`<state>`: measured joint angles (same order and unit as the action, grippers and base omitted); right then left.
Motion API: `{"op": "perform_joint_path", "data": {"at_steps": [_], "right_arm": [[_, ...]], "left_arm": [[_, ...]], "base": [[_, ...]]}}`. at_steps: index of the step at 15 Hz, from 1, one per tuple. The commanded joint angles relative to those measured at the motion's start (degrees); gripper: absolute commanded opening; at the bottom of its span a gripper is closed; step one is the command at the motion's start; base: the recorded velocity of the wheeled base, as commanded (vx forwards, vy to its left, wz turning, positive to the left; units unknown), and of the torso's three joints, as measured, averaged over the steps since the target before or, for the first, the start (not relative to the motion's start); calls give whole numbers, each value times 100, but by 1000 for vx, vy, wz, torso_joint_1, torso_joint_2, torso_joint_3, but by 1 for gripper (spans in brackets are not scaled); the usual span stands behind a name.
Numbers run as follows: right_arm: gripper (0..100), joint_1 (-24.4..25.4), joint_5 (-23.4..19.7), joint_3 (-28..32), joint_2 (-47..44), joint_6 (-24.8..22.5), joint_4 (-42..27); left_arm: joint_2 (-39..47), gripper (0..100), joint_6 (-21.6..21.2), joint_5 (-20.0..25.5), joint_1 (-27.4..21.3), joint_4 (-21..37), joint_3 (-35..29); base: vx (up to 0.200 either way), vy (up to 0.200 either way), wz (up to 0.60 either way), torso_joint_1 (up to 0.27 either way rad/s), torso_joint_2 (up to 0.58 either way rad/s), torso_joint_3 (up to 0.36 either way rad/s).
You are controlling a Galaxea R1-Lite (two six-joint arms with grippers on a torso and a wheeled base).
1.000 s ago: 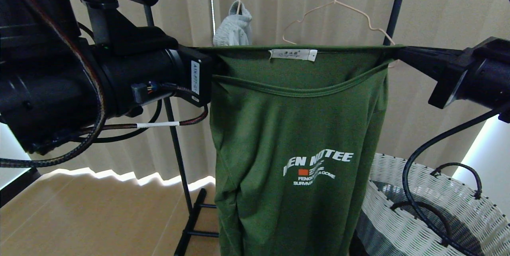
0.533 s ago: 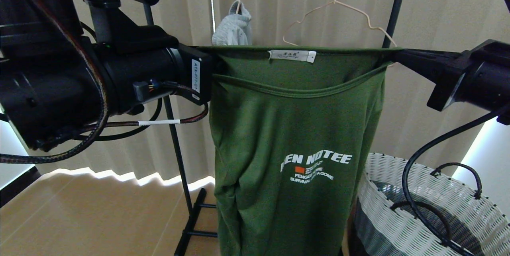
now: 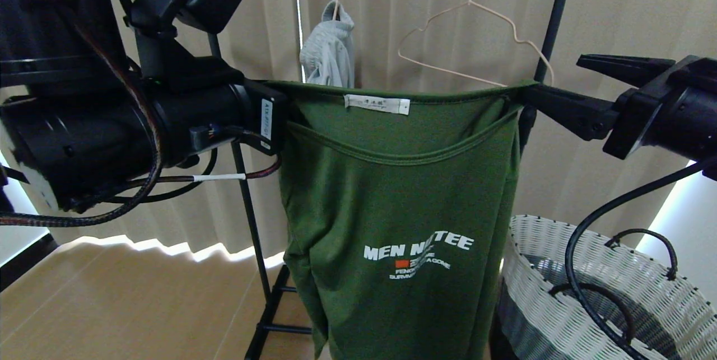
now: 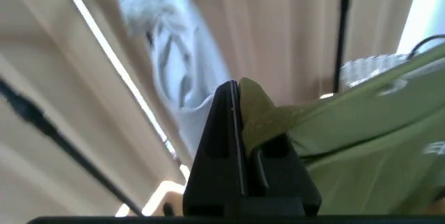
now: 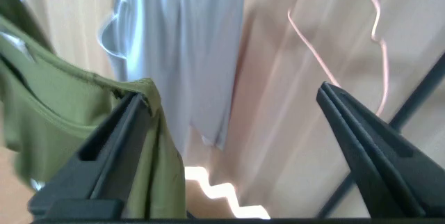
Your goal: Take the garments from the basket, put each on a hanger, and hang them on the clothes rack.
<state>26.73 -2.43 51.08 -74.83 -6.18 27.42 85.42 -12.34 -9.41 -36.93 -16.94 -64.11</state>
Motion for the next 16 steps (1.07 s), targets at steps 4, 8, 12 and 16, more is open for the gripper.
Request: {"op": "perform_joint_path", "data": {"at_steps": [4,8,12,16], "right_arm": [[100,42,-285,-432,284,240,141],[100,139,-540,-458,416,346,168],[100,201,-671,-863,592,416,168],[100,201,-830,-889,601,425,176]], "left_arm": [[115,0,-23,-8,625,-11,338],[133,0,-102,-8,599,-11,320],[194,0,-137,-193,652,-11,373],[282,0,-155,-448,652,-98,514]], "base": [[0,0,0,0,0,0],[0,0,0,0,0,0],[0,0,0,0,0,0],[0,0,0,0,0,0]]}}
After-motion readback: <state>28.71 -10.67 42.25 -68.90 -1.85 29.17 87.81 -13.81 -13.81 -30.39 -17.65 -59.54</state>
